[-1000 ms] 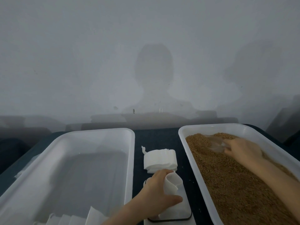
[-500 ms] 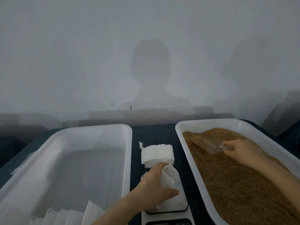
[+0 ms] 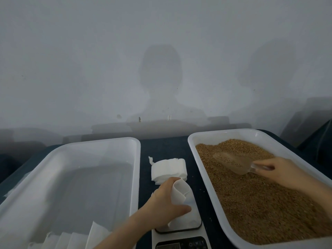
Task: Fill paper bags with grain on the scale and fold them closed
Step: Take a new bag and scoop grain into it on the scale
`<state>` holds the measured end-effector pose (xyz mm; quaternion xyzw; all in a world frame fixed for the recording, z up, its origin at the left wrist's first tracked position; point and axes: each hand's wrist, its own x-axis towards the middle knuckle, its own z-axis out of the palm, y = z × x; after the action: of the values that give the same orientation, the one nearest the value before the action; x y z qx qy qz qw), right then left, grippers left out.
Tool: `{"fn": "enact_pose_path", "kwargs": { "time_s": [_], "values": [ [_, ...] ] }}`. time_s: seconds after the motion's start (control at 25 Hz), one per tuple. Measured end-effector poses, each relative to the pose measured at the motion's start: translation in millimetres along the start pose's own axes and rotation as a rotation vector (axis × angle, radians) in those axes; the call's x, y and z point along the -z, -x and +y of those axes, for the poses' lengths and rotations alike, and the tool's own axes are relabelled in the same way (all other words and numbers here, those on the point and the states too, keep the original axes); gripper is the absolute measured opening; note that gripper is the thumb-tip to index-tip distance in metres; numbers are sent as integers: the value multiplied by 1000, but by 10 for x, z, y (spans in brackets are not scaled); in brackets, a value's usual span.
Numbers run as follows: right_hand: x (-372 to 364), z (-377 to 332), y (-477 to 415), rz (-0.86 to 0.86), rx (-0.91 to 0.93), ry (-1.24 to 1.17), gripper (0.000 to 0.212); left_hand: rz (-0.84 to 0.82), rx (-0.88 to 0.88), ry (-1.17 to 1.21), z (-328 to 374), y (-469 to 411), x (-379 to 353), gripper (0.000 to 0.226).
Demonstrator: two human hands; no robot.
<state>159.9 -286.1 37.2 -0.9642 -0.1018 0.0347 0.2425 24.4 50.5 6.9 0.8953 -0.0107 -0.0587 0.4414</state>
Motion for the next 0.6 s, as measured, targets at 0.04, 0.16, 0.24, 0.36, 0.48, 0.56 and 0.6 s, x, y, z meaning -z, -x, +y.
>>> {"fn": "enact_pose_path", "kwargs": {
  "time_s": [0.04, 0.16, 0.24, 0.36, 0.48, 0.56, 0.6],
  "values": [
    [10, -5, 42, 2, 2, 0, 24, -5, 1, -4, 9, 7, 4, 64],
    [63, -22, 167, 39, 33, -2, 33, -18, -12, 2, 37, 34, 7, 67],
    [112, -47, 251, 44, 59, 8, 38, -25, -18, -1, 47, 43, 10, 70],
    [211, -163, 369, 31, 113, -2, 41, -32, -21, 0, 47, 38, 7, 71],
    [297, -369, 444, -6, 238, -43, 43, -28, -27, 38, 46, 35, 8, 69],
    [326, -563, 490, -54, 321, -5, 42, -26, -32, 57, 43, 34, 5, 68],
    [330, -658, 507, -70, 351, 23, 41, -22, -36, 66, 42, 35, 4, 68]
  ]
}}
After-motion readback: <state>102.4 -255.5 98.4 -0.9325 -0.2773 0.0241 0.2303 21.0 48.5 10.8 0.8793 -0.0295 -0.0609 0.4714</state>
